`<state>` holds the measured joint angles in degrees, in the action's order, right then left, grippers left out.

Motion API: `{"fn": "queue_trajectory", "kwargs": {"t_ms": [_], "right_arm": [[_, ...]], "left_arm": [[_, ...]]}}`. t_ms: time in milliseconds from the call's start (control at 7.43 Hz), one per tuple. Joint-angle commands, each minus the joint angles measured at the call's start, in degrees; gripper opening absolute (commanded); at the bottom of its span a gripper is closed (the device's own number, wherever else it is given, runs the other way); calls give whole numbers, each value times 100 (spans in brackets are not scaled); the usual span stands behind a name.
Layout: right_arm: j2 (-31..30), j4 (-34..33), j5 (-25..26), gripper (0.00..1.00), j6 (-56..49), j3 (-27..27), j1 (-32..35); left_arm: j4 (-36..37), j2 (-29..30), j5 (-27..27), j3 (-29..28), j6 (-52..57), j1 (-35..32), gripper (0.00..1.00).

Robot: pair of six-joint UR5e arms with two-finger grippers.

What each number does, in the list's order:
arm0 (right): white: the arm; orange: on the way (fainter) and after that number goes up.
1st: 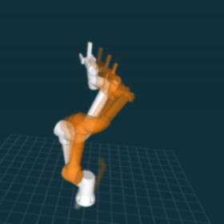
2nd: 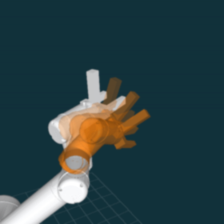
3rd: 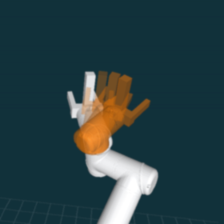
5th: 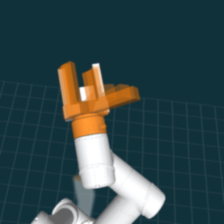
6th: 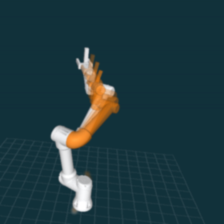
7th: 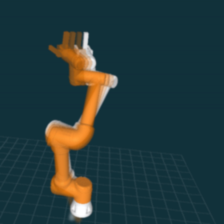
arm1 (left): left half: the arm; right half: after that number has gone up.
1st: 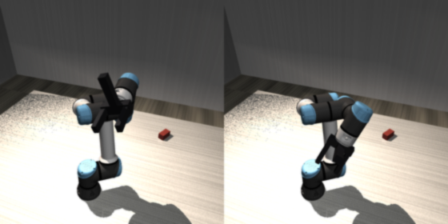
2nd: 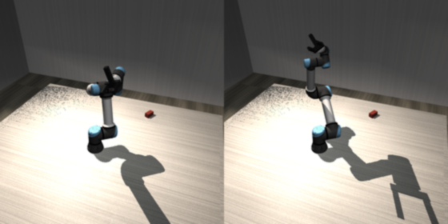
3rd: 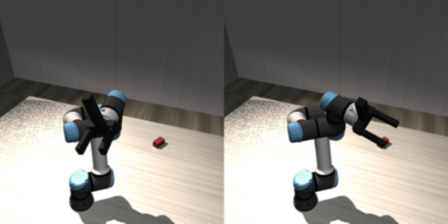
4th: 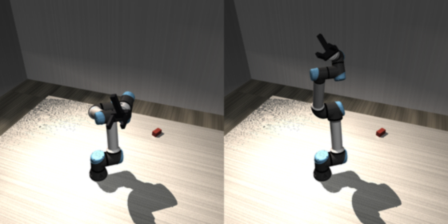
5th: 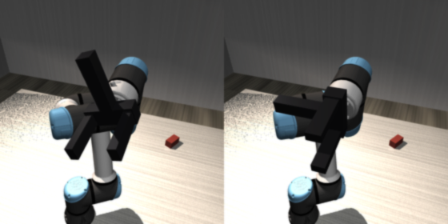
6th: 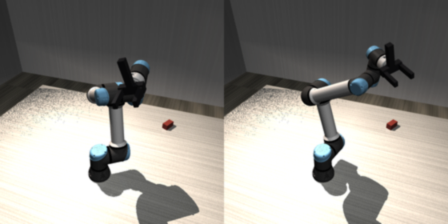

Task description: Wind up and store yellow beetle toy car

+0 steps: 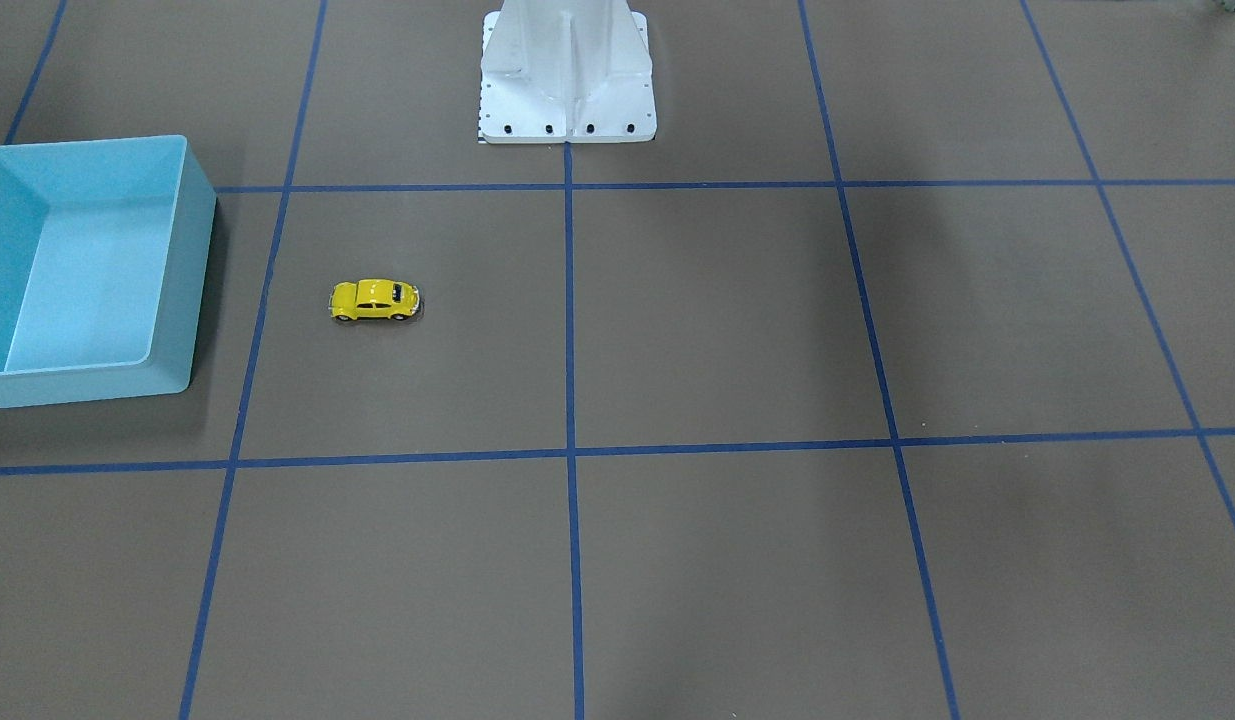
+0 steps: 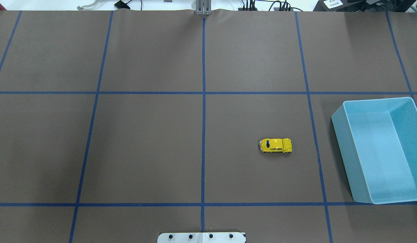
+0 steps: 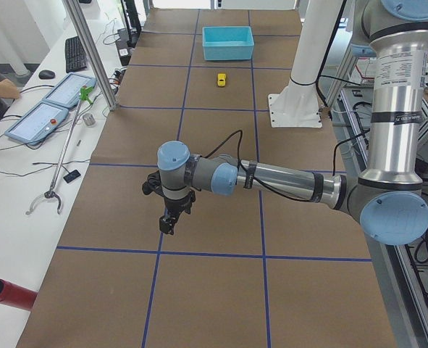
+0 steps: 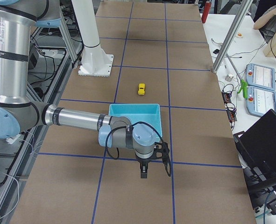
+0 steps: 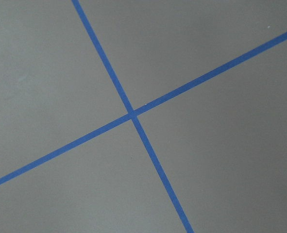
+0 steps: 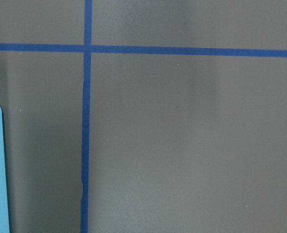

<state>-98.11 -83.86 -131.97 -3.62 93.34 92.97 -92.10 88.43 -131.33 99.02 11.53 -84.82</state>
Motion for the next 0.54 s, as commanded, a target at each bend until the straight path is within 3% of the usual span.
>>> {"fn": "queue_trajectory", "kwargs": {"t_ms": [0, 135, 404], "right_arm": [[90, -7, -39, 100, -34, 454, -16], [169, -7, -22, 100, -34, 640, -268], [511, -16, -22, 100, 10, 833, -840]], "left_arm": [[-88, 42, -270, 4, -2350, -35, 99], [-150, 60, -279, 21, -3114, -35, 99], [-247, 8, -567, 30, -3122, -44, 99]]}}
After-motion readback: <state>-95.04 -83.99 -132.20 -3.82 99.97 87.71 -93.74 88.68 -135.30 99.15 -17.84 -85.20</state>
